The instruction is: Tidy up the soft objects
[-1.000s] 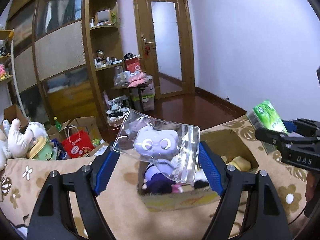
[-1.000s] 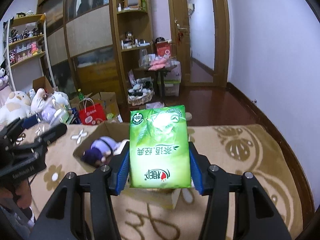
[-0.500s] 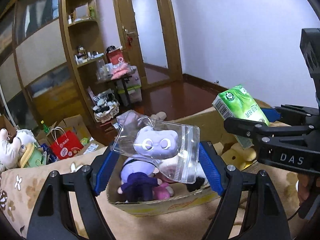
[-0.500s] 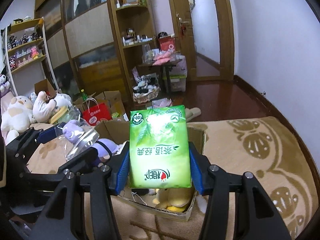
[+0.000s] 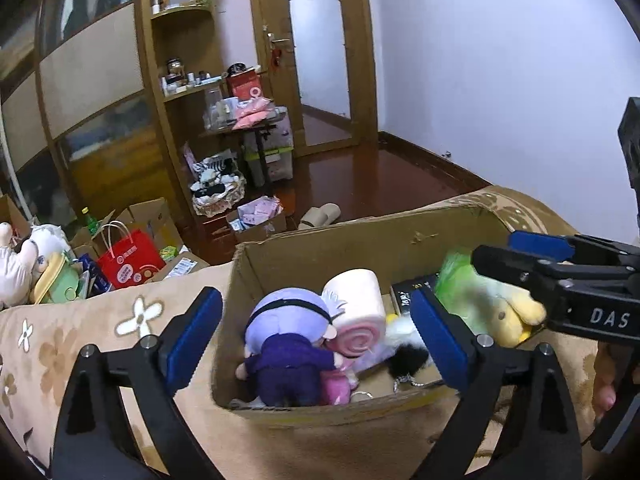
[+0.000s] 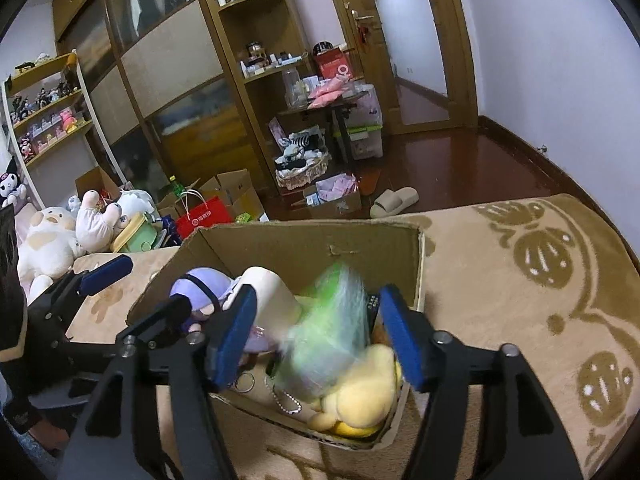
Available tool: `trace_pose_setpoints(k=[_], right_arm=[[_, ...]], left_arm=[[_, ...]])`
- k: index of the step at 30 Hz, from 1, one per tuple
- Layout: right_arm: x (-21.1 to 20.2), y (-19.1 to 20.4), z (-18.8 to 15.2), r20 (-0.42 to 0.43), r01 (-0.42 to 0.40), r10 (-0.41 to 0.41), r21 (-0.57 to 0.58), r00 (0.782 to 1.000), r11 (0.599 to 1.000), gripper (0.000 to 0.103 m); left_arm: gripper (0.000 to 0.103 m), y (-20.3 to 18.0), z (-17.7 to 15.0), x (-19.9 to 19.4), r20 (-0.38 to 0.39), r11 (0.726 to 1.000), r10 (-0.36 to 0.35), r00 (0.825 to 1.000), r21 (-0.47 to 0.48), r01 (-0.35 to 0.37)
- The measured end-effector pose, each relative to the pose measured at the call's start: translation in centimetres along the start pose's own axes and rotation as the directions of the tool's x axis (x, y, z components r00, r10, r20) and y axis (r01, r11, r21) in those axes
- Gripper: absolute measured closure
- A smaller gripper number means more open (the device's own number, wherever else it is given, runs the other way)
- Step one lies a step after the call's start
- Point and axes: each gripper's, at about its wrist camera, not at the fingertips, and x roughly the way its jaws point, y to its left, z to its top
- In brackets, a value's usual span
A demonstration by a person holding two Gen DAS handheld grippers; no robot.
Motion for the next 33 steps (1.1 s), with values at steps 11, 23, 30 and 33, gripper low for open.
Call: trace_pose_setpoints(k=[11, 23, 30, 33], right_arm=[[-4.9, 1.1, 0.1, 0.067, 0.064, -0.062, -0.037, 0.996, 0.997, 0.000], [-13.1, 2.4, -1.0, 0.158, 0.111, -0.099, -0.065, 0.982, 0.992, 0.000], [-17.2, 3.2, -2.3, 0.196, 0.128, -0.115, -0.054, 0.974, 0.990, 0.000], [-18.8, 3.2, -3.1, 0.203, 0.138, -0.125, -0.052, 0.971, 0.989, 0.000]], left_arm=[[0.002, 1.0, -0.7, -4.2, -0.004, 0.998, 0.050, 0.999, -0.035, -0.051], [0.001, 2.4, -1.3, -12.5, 0.060, 0.992, 0.097, 0.993, -0.082, -0.092], [0.001, 3.4, -2.3, -17.6, 0.090, 0.985, 0.137, 0.987, -0.116, -0.126], [0.001, 3.6, -2.8, -20.0, 0.118, 0.982, 0.157, 0.981, -0.123, -0.142]])
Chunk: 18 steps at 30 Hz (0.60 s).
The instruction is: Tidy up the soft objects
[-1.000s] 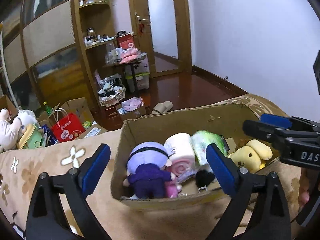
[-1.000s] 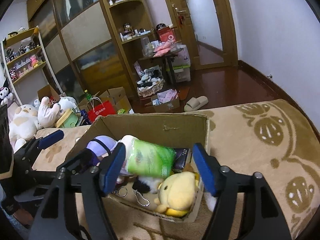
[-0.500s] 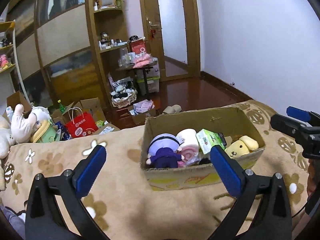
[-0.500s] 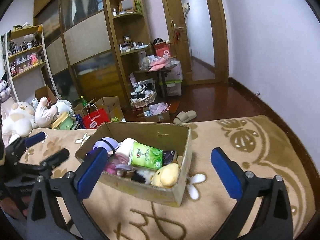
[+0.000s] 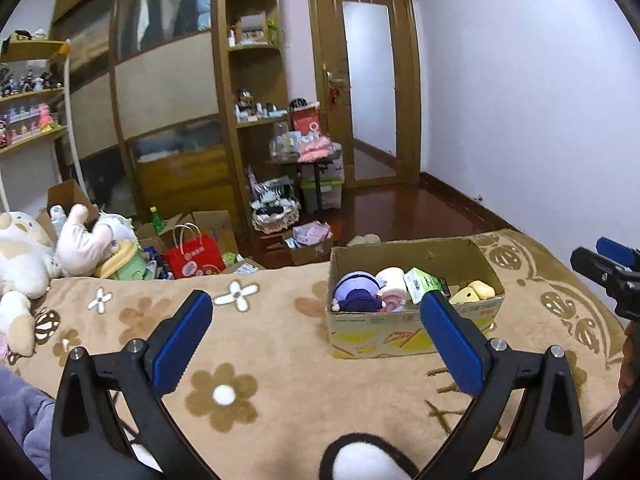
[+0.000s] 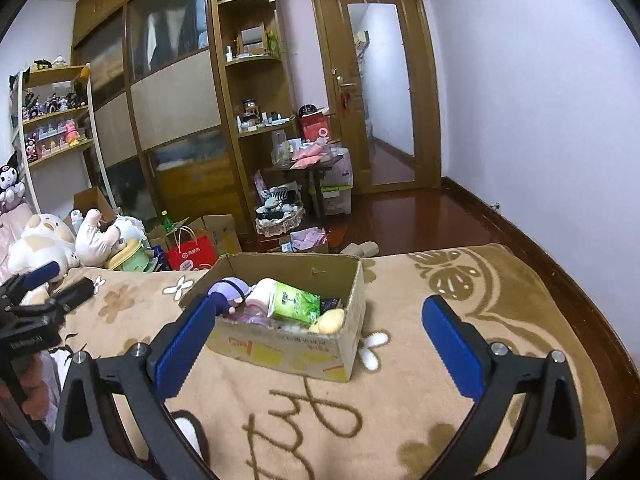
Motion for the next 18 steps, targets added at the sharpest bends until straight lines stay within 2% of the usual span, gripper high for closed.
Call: trace_pose_setpoints(k=[9, 18], right_arm=[[-4.0, 0.3, -0.9, 0.033, 0.020, -0.019, -0.013, 0.999, 1.000, 0.000], [-4.7, 0.8, -1.2, 0.068, 0.049, -0.048, -0.012, 0.997, 0.999, 0.000]], left_arm=[[0.001, 0.6, -1.0, -3.0, 0.002, 1.000, 0.021, 1.000, -0.003, -0.021], [0.001, 0.2, -1.2, -3.1, 0.003, 1.000, 0.009, 1.000, 0.012, -0.009]])
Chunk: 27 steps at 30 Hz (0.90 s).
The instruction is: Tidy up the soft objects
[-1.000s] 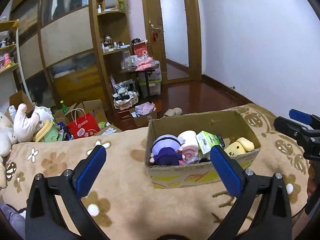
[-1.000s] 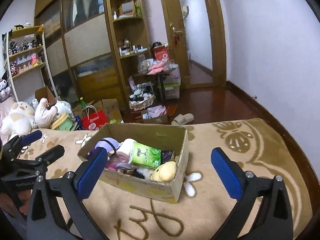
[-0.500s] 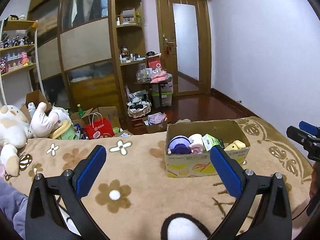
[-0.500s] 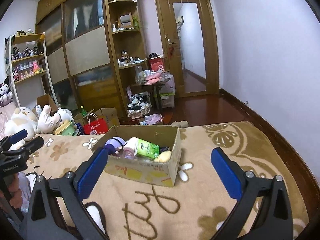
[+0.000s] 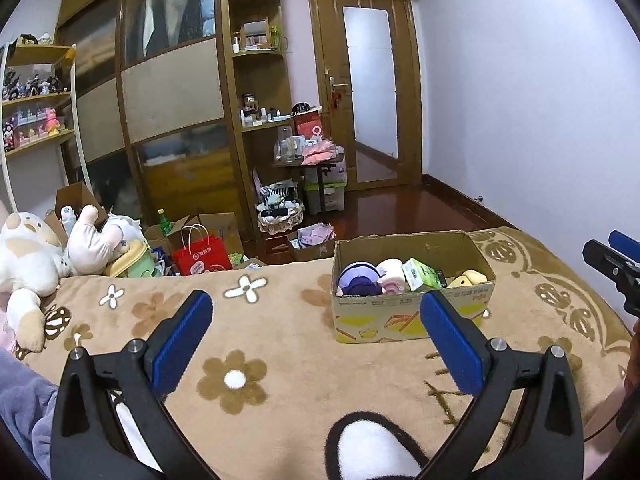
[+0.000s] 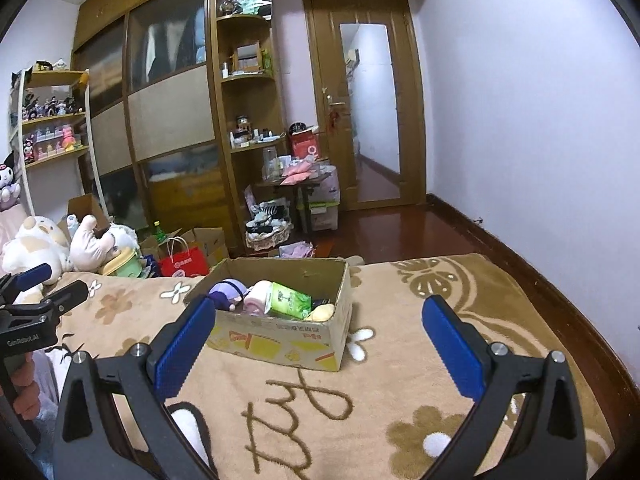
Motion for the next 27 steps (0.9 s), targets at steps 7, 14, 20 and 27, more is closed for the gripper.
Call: trace_pose_setpoints(k=[7, 14, 20, 27], right_arm=[[0.6, -0.5, -0.2, -0.023, 0.001, -0.001, 0.005, 1.000, 1.000, 0.000], [1.1, -0.9, -0.4, -0.039, 0.006, -0.005, 0.014, 0.999, 1.000, 0.000], [1.3, -0.8, -0.6, -0.049, 0.001, -0.001, 0.012, 0.999, 1.000, 0.000], [1.8, -0.6, -1.1, -0.067, -0.001, 0.001, 0.008, 0.998, 1.000, 0.000]], left_arm=[[0.001, -0.2, 0.0, 0.4, -0.007, 1.000, 0.003, 1.000, -0.002, -0.003], [0.001, -0.3, -0.1, 0.9, -0.019, 1.000, 0.006, 1.000, 0.000, -0.006], [0.001, -0.4, -0.2, 1.3, -0.031, 1.000, 0.017, 0.999, 0.008, -0.017], [0.001, -0.3, -0.3, 1.5, -0.037, 1.000, 0.021, 0.999, 0.007, -0.021]])
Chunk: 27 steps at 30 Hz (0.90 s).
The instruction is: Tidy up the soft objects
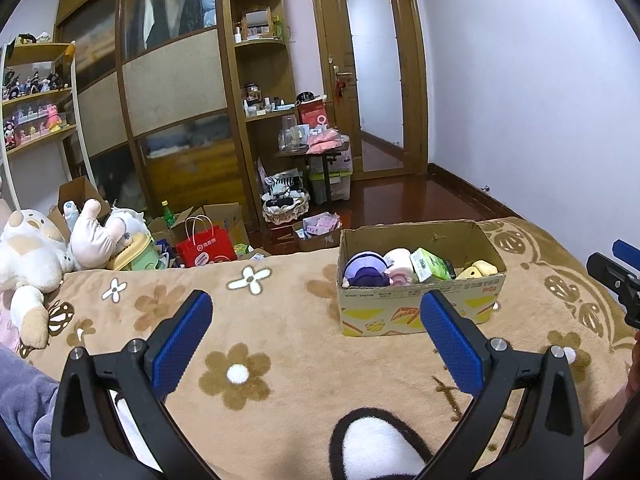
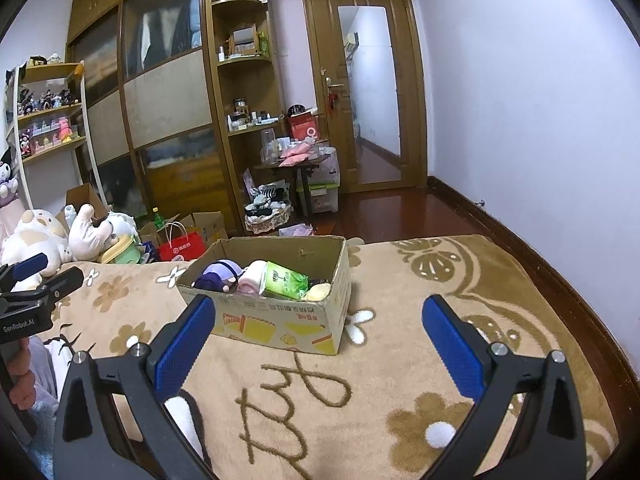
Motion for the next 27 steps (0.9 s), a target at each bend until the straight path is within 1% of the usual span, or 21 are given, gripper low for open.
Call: trace_pose_setpoints(k=[6, 27], right_arm=[[0.22, -0.09, -0.14, -0.004, -0.002, 0.002, 0.003, 1.000, 1.000, 0.000], [0.53, -0.35, -0.46, -0.007, 0.003, -0.003, 0.007, 1.000, 1.000, 0.000]], left_arm=[[0.001, 0.07, -0.13, 0.11, 0.002, 1.000, 0.014, 1.000, -0.001, -0.014], [0.001, 0.06, -0.18, 0.21, 0.000, 1.000, 0.011, 1.000, -0.003, -0.011]])
